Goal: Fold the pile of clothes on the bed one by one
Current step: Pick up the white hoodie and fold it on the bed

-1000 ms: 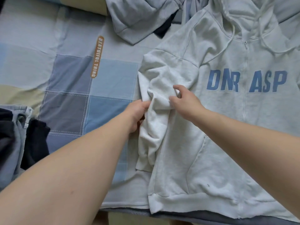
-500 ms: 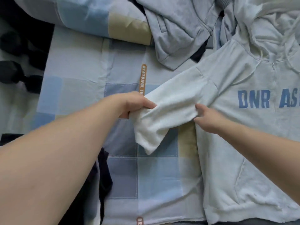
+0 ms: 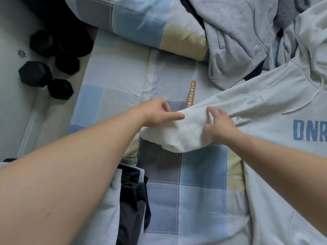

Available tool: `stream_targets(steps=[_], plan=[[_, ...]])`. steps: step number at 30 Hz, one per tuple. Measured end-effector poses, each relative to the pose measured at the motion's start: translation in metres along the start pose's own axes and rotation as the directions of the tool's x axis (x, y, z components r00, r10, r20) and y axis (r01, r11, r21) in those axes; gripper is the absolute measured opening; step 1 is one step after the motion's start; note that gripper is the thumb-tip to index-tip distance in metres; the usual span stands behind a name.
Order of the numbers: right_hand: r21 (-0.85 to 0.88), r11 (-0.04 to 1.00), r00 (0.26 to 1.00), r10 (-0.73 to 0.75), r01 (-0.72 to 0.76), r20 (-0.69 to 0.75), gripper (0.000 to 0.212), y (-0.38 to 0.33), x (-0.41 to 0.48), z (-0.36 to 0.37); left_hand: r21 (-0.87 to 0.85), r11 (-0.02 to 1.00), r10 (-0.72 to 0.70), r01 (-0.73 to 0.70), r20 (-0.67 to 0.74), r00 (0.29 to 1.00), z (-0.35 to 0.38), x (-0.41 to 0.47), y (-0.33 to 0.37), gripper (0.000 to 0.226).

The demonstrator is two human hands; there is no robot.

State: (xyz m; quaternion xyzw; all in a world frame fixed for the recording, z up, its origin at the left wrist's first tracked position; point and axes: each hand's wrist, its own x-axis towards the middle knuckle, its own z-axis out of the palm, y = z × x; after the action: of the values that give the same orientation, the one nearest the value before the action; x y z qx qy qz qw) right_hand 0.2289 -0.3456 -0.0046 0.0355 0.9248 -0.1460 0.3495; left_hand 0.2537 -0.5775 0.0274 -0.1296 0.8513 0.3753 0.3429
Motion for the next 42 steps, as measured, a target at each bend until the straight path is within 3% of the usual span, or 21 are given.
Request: stream_targets(steps=[2,5,6,8,10,12,14,16,19,21,24,25,27,28,30,33,34,36,38,42], plan=[[0.025,0.999,0.999,-0.024,0.023,0.046,0.069,0.002,0.001,0.007,0.18,0.982,-0.095,0.06,0.191,0.977,0.002,-0.003,-0.012,0.058],[0.022,0.999,0.993,-0.05,0.048,0.103,0.064,0.004,-0.002,0.01,0.334,0.94,-0.148,0.066,0.224,0.963,0.011,-0.001,-0.031,0.018],[0.022,0.998,0.992,-0.055,0.052,0.115,0.063,0.005,-0.003,0.01,0.298,0.952,-0.129,0.07,0.181,0.975,0.012,0.0,-0.038,0.01],[0.037,0.997,0.989,-0.071,0.066,0.129,0.064,0.005,-0.007,0.008,0.058,0.993,-0.11,0.107,0.053,0.993,0.008,0.001,-0.046,0.005],[0.05,0.994,0.989,-0.098,0.093,0.112,0.066,0.001,-0.008,0.005,-0.173,0.98,-0.117,0.096,-0.117,0.986,-0.003,0.001,-0.048,0.014],[0.075,0.991,0.99,-0.115,0.109,0.079,0.066,-0.004,-0.008,0.0,-0.2,0.977,-0.122,0.069,-0.267,0.956,-0.013,-0.001,-0.045,0.02],[0.12,0.986,0.99,-0.126,0.117,0.063,0.066,-0.009,-0.007,-0.002,-0.15,0.987,-0.112,0.066,-0.323,0.94,-0.017,-0.002,-0.043,0.022],[0.159,0.979,0.988,-0.138,0.125,0.073,0.066,-0.012,-0.007,-0.001,-0.12,0.984,-0.159,0.128,-0.298,0.941,-0.019,-0.001,-0.046,0.035],[0.17,0.975,0.984,-0.159,0.144,0.082,0.063,-0.015,-0.011,0.002,0.017,0.946,-0.315,0.325,-0.197,0.928,-0.017,-0.001,-0.063,0.076],[0.161,0.974,0.982,-0.171,0.157,0.081,0.061,-0.016,-0.013,0.007,0.101,0.907,-0.382,0.409,-0.212,0.899,-0.014,-0.004,-0.075,0.089],[0.18,0.971,0.976,-0.179,0.155,0.125,0.059,-0.018,-0.017,0.016,0.049,0.952,-0.286,0.302,-0.201,0.937,-0.001,-0.014,-0.085,0.071],[0.189,0.972,0.975,-0.167,0.137,0.149,0.058,-0.018,-0.016,0.019,0.015,0.971,-0.234,0.239,-0.15,0.961,0.003,-0.018,-0.084,0.067],[0.198,0.976,0.972,-0.133,0.095,0.193,0.054,-0.02,-0.014,0.024,0.121,0.98,-0.157,0.157,-0.016,0.988,0.013,-0.023,-0.085,0.075],[0.181,0.98,0.973,-0.118,0.082,0.198,0.051,-0.022,-0.013,0.026,0.23,0.965,-0.14,0.128,0.036,0.99,0.018,-0.022,-0.087,0.074],[0.047,0.989,0.983,-0.144,0.139,0.111,0.052,-0.025,-0.013,0.029,0.384,0.918,-0.133,0.097,0.07,0.989,0.026,-0.019,-0.092,0.05],[-0.237,0.93,0.935,-0.32,0.281,-0.149,0.064,-0.031,-0.007,0.029,0.311,0.948,-0.075,0.069,0.009,0.997,0.025,-0.018,-0.096,0.012],[-0.32,0.899,0.917,-0.364,0.3,-0.163,0.065,-0.034,-0.001,0.029,0.288,0.956,-0.047,0.052,-0.024,0.999,0.023,-0.019,-0.097,0.007],[-0.439,0.836,0.921,-0.386,0.329,-0.045,0.057,-0.041,0.012,0.028,0.258,0.966,-0.011,0.033,-0.085,0.996,0.018,-0.02,-0.101,0.017],[-0.477,0.81,0.928,-0.372,0.341,0.032,0.037,-0.045,0.023,0.031,0.189,0.981,-0.01,0.032,-0.116,0.993,0.013,-0.02,-0.104,0.022],[-0.427,0.83,0.896,-0.435,0.359,-0.091,0.014,-0.05,0.024,0.03,0.042,0.998,-0.047,0.054,-0.147,0.988,0.005,-0.018,-0.104,0.029]])
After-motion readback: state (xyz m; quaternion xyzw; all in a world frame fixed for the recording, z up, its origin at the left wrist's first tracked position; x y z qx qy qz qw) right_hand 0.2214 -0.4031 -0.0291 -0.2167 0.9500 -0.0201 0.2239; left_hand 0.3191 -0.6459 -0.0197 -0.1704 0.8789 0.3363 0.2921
